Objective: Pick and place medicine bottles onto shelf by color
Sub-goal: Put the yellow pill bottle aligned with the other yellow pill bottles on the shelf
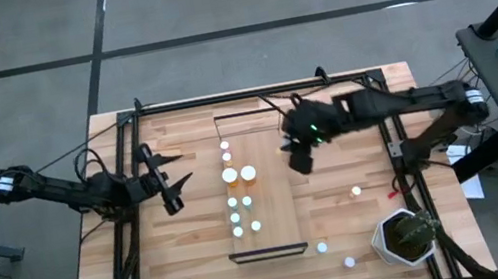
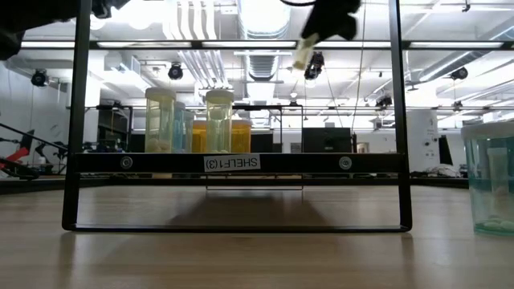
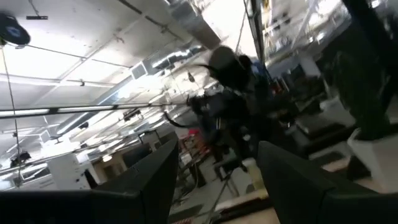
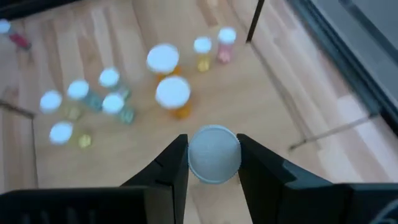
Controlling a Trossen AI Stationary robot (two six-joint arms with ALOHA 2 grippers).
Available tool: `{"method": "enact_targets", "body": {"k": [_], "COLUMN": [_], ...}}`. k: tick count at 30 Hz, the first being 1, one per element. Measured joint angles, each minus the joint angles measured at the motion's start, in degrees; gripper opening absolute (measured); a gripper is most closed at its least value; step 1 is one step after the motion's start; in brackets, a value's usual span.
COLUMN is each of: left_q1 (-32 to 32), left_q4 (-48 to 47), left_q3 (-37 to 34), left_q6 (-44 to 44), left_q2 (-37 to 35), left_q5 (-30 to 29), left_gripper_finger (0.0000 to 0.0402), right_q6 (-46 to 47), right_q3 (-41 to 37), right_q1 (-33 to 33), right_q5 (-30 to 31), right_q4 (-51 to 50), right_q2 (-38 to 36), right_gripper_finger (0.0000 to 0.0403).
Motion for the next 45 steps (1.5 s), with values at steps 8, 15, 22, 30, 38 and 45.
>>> {"method": "enact_targets", "body": {"k": [8,15,22,30,38,45], "left_q1": [0.02,0.07,0.07,0.07,0.07,0.07], "left_q4": [-0.16,-0.1,-0.23,-0.11,-0.1,-0.08], "left_q3": [-0.84,-0.84,-1.11,-1.11,-1.17,-1.18], "left_q6": [2.85,5.78,7.24,7.61,7.65,7.74], "left_q2": [-0.24,-0.13,0.5,0.85,0.96,0.92], "left_q5": [-0.37,-0.35,-0.76,-2.97,-3.12,-3.14], "left_gripper_finger": [0.0205,0.0205,0.0205,0.0205,0.0205,0.0205], "right_q6": [-7.7,-7.11,-5.23,-6.61,-7.21,-4.29], "right_q3": [11.78,21.0,31.6,36.24,35.54,35.52], "right_q1": [-5.87,-6.31,-7.91,-8.5,-9.2,-10.4], "right_q5": [-8.3,-10.83,-10.77,-10.4,-10.39,-9.5], "right_q4": [-0.39,-4.43,-11.71,-11.72,-9.93,-9.39], "right_q2": [10.2,18.26,28.47,35.68,39.89,42.48], "right_gripper_finger": [0.0107,0.0107,0.0107,0.0107,0.0107,0.0107]}}
